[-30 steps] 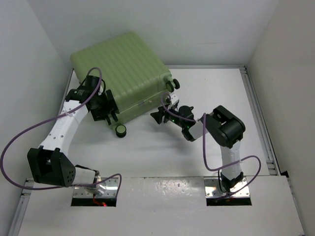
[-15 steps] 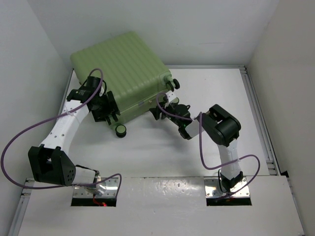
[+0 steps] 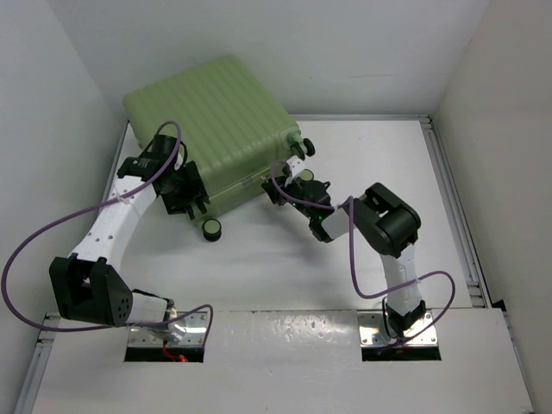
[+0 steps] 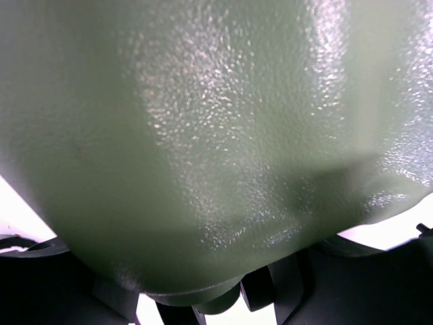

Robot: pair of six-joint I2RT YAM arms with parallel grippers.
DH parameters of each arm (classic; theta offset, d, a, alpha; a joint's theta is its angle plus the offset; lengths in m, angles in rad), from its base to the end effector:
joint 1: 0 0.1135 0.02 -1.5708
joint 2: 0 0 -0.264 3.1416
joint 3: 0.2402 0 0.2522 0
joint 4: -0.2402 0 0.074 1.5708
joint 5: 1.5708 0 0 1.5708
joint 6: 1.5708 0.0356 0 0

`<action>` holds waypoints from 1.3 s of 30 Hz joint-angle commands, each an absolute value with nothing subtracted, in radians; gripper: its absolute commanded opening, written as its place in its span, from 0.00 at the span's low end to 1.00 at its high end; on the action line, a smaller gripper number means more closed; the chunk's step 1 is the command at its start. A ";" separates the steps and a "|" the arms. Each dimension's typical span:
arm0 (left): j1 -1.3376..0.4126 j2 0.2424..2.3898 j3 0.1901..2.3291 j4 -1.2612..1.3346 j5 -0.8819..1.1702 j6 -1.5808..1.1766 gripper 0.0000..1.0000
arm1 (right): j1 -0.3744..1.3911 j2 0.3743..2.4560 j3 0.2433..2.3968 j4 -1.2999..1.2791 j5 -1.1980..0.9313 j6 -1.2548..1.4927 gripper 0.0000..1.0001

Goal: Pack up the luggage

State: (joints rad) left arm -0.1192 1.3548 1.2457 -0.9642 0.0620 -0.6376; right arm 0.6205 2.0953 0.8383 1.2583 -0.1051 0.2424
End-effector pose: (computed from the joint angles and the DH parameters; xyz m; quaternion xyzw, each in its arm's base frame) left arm 0.2636 -0.0338 0.3081 -0.2409 0.9384 -0.1188 0.2176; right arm 0.3186 0.2323 0.1277 -0.1691 0.6861 0.3292 0.6263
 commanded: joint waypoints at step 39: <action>0.009 1.425 1.187 -0.917 -0.135 -0.632 0.00 | 0.509 2.014 0.744 1.528 -0.023 0.219 0.00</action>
